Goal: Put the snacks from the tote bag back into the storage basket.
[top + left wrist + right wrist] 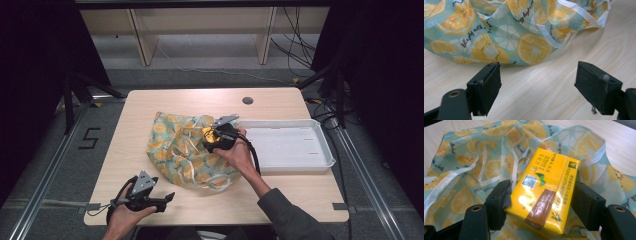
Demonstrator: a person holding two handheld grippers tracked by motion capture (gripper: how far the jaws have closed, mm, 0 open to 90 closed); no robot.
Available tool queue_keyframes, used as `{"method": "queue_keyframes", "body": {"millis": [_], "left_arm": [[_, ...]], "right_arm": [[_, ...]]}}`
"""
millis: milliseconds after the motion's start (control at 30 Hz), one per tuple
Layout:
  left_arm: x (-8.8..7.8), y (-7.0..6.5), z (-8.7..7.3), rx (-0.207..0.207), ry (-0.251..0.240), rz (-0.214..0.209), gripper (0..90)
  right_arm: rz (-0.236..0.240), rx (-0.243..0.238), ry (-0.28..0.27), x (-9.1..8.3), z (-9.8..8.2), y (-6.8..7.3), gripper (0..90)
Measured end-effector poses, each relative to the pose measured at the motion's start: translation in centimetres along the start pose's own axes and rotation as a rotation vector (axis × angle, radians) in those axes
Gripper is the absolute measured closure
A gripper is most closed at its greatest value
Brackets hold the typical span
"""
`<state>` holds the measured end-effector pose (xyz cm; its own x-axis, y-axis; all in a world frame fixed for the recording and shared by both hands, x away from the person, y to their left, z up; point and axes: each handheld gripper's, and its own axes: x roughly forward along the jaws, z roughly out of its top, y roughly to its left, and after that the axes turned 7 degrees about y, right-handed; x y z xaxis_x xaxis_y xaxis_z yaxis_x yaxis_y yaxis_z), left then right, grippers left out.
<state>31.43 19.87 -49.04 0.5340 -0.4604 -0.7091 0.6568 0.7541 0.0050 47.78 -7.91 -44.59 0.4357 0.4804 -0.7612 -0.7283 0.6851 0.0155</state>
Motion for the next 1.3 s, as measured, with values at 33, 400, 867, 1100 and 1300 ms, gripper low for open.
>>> {"method": "queue_keyframes", "body": {"millis": [33, 400, 867, 1100, 1300], "left_arm": [[0.0, 0.0, 0.0, -0.001, 0.000, 0.000, 20.0], [0.0, 0.1, 0.0, 0.001, 0.003, 0.003, 20.0], [0.0, 0.2, 0.0, -0.001, -0.001, 0.000, 20.0], [0.0, 0.3, 0.0, 0.008, 0.001, 0.004, 20.1], [0.1, 0.3, 0.0, -0.010, -0.006, 0.003, 20.3]], "right_arm": [[-0.001, 0.003, -0.002, 0.0, 0.0, 0.0, 36.6], [-0.026, 0.018, -0.038, 0.0, -0.2, 0.2, 50.6], [-0.036, -0.041, -0.045, -0.2, -0.1, 0.4, 51.5], [-0.049, -0.068, -0.063, -0.9, 0.3, 0.6, 51.8], [-0.031, -0.080, -0.087, -1.6, 0.8, 1.0, 51.8]]}}
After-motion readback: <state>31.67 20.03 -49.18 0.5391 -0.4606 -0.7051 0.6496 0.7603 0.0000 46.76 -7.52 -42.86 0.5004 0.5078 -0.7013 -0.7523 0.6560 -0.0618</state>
